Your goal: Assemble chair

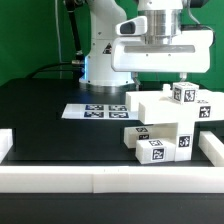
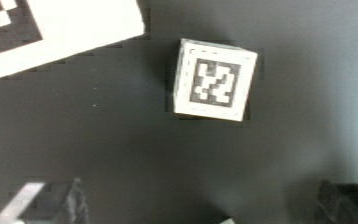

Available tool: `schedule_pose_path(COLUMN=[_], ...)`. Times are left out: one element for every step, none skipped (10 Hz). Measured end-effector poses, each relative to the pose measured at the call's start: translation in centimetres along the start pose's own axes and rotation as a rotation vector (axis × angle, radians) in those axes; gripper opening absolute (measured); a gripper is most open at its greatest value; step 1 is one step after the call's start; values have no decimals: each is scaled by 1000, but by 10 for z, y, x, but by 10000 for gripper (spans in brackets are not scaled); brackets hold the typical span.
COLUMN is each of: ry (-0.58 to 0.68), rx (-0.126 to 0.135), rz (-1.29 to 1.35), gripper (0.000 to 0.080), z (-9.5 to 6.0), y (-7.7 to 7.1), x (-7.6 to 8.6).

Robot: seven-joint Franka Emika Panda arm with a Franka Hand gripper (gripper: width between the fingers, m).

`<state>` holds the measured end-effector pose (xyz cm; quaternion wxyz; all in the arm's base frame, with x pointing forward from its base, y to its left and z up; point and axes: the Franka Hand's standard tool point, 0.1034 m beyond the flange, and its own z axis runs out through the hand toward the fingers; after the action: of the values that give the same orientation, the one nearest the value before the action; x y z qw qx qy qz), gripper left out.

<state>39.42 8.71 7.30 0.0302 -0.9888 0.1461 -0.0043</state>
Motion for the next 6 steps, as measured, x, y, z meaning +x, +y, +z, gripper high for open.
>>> schedule_pose_path(ry=[0,1,12,7,9,12], rx=[0,-1,-2,-10,-17,-23], rz=[0,3,31,36,29,24], gripper=[649,649,649,649,649,649], z=[0,1,6,11,17,21], y=[0,1,5,5,3,3], x=[0,0,-1,-4,-4,-5])
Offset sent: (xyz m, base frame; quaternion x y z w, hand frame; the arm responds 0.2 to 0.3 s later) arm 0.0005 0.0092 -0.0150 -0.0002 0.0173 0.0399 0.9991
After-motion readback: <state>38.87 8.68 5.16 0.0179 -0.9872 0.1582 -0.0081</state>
